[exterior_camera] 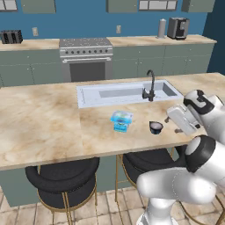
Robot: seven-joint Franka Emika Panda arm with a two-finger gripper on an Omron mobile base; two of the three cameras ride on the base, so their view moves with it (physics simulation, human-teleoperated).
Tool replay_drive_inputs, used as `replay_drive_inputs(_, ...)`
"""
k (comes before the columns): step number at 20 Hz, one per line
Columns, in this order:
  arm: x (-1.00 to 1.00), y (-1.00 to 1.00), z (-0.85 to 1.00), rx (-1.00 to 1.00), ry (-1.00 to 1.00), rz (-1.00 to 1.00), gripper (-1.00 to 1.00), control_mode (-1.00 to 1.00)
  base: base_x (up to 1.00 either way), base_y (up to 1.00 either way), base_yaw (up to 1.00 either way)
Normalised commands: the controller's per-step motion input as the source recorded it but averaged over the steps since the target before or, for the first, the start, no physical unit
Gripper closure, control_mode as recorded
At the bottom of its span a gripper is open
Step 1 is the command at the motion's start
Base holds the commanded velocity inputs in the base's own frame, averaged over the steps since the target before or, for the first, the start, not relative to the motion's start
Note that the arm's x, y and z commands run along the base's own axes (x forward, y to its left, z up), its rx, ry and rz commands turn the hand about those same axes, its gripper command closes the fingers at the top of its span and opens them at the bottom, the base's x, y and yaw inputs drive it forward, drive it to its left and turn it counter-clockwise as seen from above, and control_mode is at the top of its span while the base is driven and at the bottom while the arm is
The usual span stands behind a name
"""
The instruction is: Stack the yogurt containers by placing the smaller containers on top of the larger containers.
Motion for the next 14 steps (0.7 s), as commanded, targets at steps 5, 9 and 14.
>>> replay_drive_inputs(5, 0.18, 0.0, -0.15, 0.0, 0.0, 0.0, -1.0, -1.0, 0.0, 0.0, 0.0)
replay_drive_inputs(9, 0.22, 0.0, -0.22, 0.0, 0.0, 0.0, -1.0, -1.0, 0.0, 0.0, 0.0)
replay_drive_inputs(14, 0.18, 0.0, -0.18, 0.0, 0.0, 0.0, -1.0, -1.0, 0.0, 0.0, 0.0)
